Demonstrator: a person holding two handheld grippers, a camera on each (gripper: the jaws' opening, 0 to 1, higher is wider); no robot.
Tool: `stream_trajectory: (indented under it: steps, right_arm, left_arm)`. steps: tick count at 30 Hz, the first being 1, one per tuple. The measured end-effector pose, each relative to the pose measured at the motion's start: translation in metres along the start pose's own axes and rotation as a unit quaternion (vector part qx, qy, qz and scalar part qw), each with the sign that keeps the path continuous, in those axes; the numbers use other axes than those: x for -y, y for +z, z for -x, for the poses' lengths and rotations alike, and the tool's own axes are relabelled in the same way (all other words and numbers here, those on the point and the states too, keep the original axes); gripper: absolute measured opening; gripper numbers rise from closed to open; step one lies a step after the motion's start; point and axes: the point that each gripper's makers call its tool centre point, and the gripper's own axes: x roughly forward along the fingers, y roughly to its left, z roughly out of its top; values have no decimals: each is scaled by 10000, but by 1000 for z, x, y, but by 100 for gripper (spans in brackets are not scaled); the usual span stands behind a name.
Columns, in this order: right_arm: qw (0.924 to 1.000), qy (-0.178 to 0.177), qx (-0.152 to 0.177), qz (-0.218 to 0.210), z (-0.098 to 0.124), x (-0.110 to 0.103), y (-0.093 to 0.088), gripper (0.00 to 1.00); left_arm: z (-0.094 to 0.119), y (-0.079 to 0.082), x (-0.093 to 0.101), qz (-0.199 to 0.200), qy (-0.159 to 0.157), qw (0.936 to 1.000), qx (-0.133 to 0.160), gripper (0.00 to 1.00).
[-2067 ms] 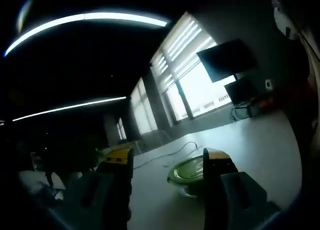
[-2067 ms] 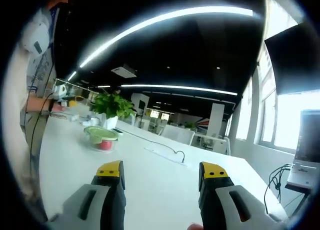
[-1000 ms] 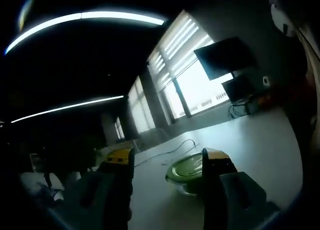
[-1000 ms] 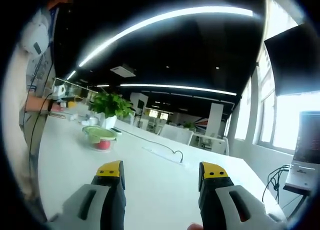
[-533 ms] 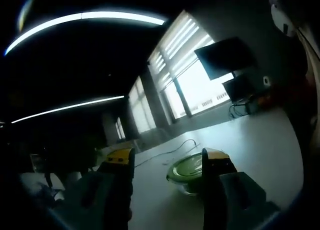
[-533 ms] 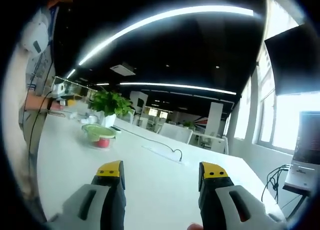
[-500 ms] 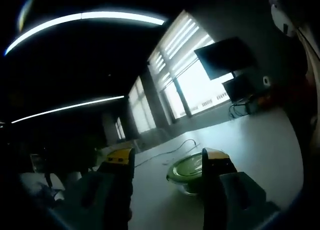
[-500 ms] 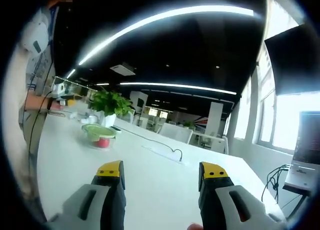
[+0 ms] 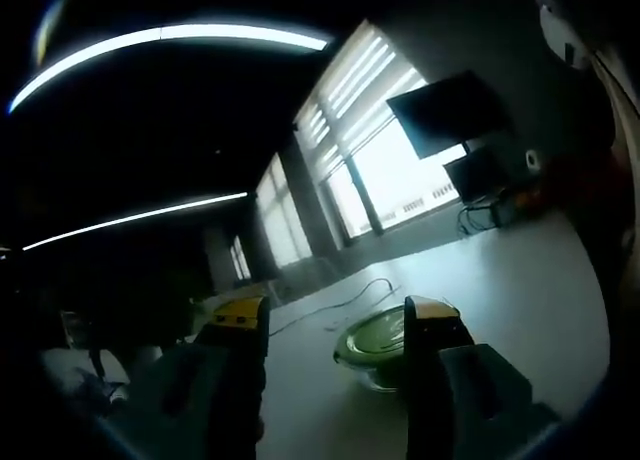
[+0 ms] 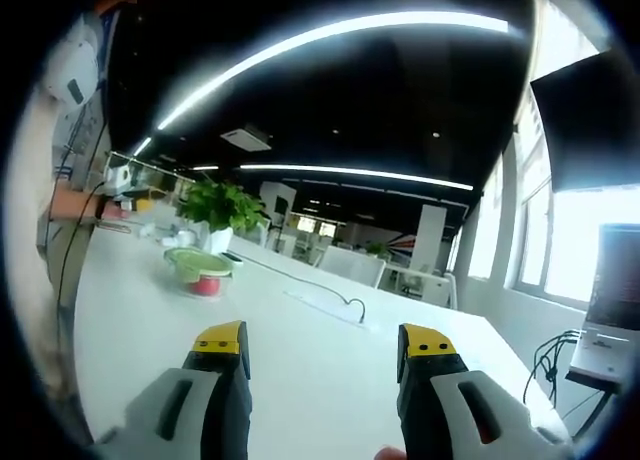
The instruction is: Pick up the tomato from the tabletop place it into the food storage container close the lid and lock the latches
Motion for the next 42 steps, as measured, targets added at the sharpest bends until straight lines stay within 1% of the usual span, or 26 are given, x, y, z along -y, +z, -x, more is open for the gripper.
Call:
stream_trajectory:
  steps: [11, 23, 36, 42]
  right_arm:
    - [10000, -7, -22, 29, 2, -2, 1, 53]
    - [10000, -15, -26, 48, 6, -4, 2, 53]
    - [10000, 65, -15, -7, 2, -7, -3, 53]
    - [9999, 141, -53, 18, 1, -13, -4, 53]
  left_arm:
    - [4, 2, -4, -10, 51, 10000, 27, 45]
    - [3, 3, -3, -36, 36, 10000, 48, 45]
    - [2, 3, 0, -71, 4, 10000, 8, 45]
    - [6, 3, -3, -25, 51, 10000, 46, 45]
